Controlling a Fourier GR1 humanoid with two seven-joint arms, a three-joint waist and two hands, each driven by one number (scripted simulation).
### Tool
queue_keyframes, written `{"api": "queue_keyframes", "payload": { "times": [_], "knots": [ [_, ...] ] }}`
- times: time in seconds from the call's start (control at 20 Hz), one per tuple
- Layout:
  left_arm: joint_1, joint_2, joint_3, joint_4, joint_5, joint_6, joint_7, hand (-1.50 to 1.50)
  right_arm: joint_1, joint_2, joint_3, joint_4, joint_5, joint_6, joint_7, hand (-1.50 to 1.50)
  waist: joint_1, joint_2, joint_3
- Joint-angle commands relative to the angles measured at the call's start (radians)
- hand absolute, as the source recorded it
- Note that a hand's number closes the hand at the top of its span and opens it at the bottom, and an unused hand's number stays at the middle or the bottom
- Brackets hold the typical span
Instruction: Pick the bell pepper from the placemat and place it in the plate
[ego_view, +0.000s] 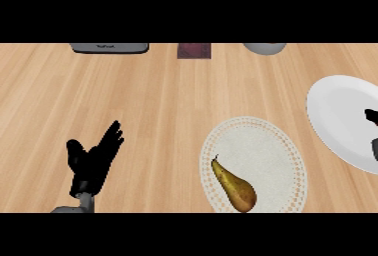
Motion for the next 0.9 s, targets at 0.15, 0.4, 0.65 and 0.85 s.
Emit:
{"api": "queue_keyframes", "payload": {
  "times": [0.15,0.4,0.65,0.85],
  "knots": [
    [0.017,0.009,0.001,-0.013,0.013,-0.017,0.032,0.0,0.043,0.004,-0.091,-0.077,-0.314,-0.005,-0.424,-1.5,-0.001,0.002,0.001],
    [0.01,0.024,0.024,0.009,0.022,-0.031,0.021,0.0,0.067,0.062,-0.181,-0.176,-0.525,-0.059,-0.632,-1.5,-0.009,-0.002,-0.002],
    [0.018,-0.011,0.012,0.023,-0.004,-0.004,-0.01,0.0,0.158,0.099,-0.246,-0.265,-0.737,0.088,-0.804,-1.5,-0.022,-0.007,-0.006],
    [-0.021,-0.014,0.018,0.059,-0.025,0.019,0.01,0.0,0.305,0.187,-0.222,-0.439,-0.827,0.28,-0.822,-1.5,-0.044,-0.013,-0.008]
  ]
}}
